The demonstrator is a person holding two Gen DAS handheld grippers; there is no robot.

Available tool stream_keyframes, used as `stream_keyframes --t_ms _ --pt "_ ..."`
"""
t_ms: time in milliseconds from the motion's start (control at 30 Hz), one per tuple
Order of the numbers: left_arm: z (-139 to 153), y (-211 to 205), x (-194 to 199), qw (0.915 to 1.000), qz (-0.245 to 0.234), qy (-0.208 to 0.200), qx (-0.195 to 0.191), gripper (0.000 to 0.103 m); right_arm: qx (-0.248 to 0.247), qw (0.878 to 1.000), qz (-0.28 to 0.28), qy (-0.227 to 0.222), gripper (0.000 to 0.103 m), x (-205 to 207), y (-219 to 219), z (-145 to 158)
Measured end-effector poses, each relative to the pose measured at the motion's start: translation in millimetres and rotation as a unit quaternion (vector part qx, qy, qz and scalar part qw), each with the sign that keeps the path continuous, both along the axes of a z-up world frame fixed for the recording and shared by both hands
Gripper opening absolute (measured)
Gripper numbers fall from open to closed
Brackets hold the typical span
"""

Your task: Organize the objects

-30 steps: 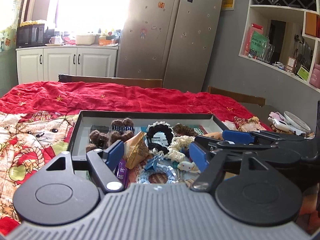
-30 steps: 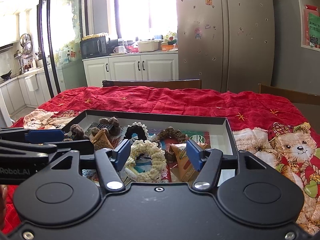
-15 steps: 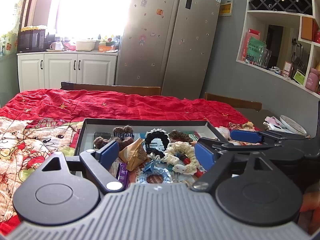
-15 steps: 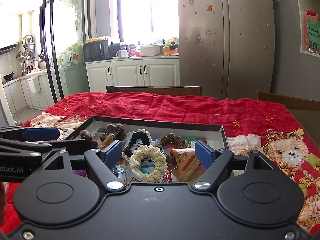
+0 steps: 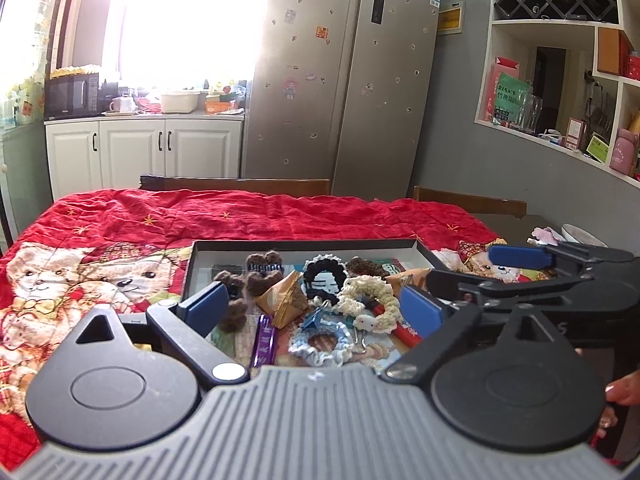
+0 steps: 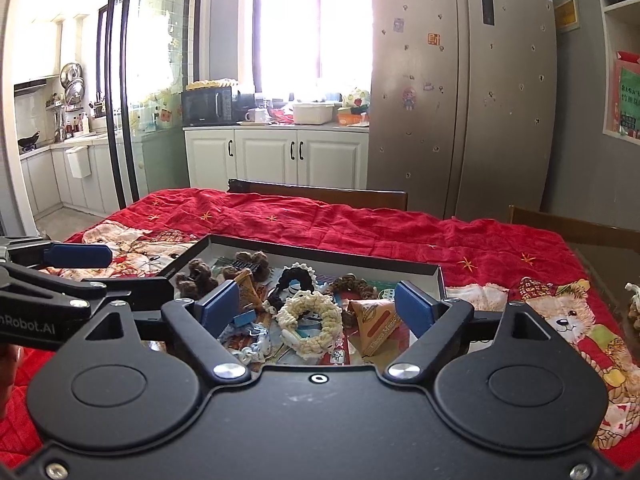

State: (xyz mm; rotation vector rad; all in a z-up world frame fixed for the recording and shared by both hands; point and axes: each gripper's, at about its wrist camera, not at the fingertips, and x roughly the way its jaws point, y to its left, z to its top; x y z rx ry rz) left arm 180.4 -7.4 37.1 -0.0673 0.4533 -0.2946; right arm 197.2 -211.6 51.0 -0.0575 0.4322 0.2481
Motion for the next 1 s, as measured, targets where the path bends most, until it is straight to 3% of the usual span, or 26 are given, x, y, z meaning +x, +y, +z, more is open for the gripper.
stream_keyframes --t_ms 233,1000 --pt "3.0 4.8 -16.2 1.0000 0.005 0.001 0.008 0.103 -0.007 1.000 0.000 0.002 0.085 -22.0 -3.9 3.8" --pt "4.8 9.7 -79.4 0.9994 -0.005 0.015 0.031 0.103 -0.016 1.000 -0.002 0.001 0.094 -117.8 -20.2 20.6"
